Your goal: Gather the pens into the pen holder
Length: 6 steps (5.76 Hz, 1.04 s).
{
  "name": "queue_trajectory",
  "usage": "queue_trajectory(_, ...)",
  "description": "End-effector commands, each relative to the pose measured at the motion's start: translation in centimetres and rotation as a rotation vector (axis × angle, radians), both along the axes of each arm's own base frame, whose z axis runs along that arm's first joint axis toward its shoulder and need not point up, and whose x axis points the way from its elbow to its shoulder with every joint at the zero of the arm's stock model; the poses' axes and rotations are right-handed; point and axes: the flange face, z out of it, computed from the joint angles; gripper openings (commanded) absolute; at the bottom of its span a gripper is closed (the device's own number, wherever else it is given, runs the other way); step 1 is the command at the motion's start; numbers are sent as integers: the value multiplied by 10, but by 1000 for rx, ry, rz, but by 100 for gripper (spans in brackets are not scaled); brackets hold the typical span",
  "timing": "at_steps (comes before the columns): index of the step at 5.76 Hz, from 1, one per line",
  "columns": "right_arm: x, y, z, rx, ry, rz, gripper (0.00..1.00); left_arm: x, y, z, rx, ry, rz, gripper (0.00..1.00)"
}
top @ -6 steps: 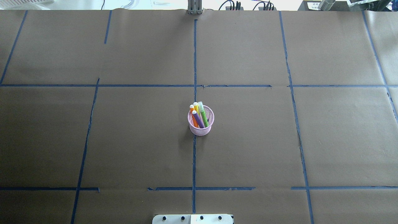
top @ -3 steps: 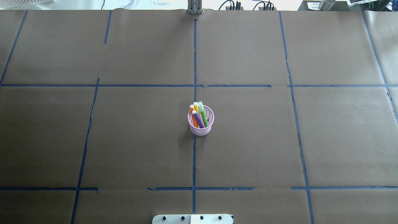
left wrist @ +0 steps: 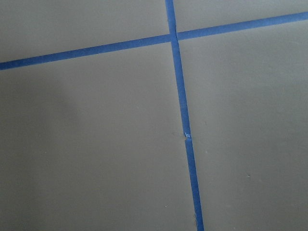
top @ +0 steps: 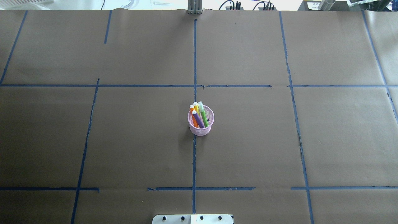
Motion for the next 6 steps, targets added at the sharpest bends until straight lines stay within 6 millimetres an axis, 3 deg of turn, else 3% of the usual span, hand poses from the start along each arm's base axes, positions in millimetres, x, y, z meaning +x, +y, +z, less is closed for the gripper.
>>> queue_trajectory(1, 3, -3, -1, 22, 43, -16, 100, 0, 1, 0, 0, 1, 0, 100)
queue_trajectory(6, 3, -4, -9, 50, 40, -34, 100, 0, 1, -1, 0, 3, -1, 100)
